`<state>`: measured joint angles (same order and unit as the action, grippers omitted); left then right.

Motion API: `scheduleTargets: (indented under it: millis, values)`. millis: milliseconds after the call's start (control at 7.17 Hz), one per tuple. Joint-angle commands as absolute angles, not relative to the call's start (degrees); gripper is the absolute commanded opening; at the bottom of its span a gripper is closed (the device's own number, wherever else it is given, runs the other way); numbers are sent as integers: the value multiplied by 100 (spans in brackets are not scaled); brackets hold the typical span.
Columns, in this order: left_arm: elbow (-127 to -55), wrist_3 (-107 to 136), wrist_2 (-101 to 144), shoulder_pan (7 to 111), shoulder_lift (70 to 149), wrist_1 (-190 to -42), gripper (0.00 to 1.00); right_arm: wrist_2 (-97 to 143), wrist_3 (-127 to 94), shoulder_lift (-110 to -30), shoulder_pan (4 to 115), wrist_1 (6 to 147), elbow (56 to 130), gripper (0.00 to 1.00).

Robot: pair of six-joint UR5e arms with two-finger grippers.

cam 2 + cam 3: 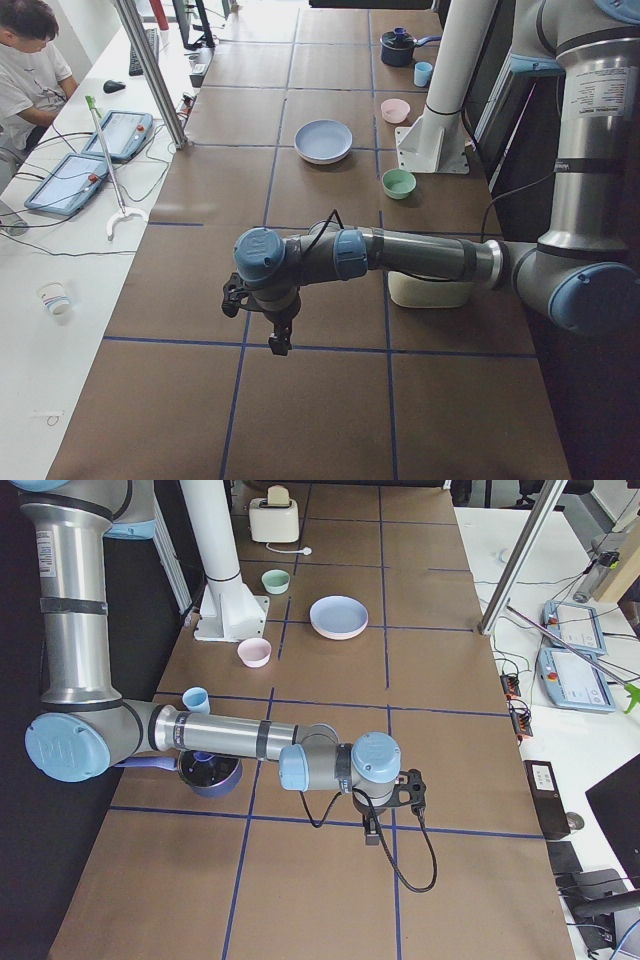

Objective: Stack three plates with pink and blue

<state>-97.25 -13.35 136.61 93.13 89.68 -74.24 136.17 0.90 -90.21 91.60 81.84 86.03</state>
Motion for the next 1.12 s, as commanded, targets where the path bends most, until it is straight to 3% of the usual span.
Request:
scheduleTargets:
  millis: [0, 419, 977]
  values:
    - [-9878, -1046, 13676, 9290, 8948, -7453, 100, 13632, 70, -9026, 9158, 8444, 8621, 100]
    - [-9879, -1081, 13641, 9290, 8912, -7462, 100, 13317, 62, -9087, 9123, 9971, 9996, 100]
    - [-9871, -1099, 13667, 9273, 8825, -7839, 100, 13227, 141, -9228, 8790, 10037, 10160, 100]
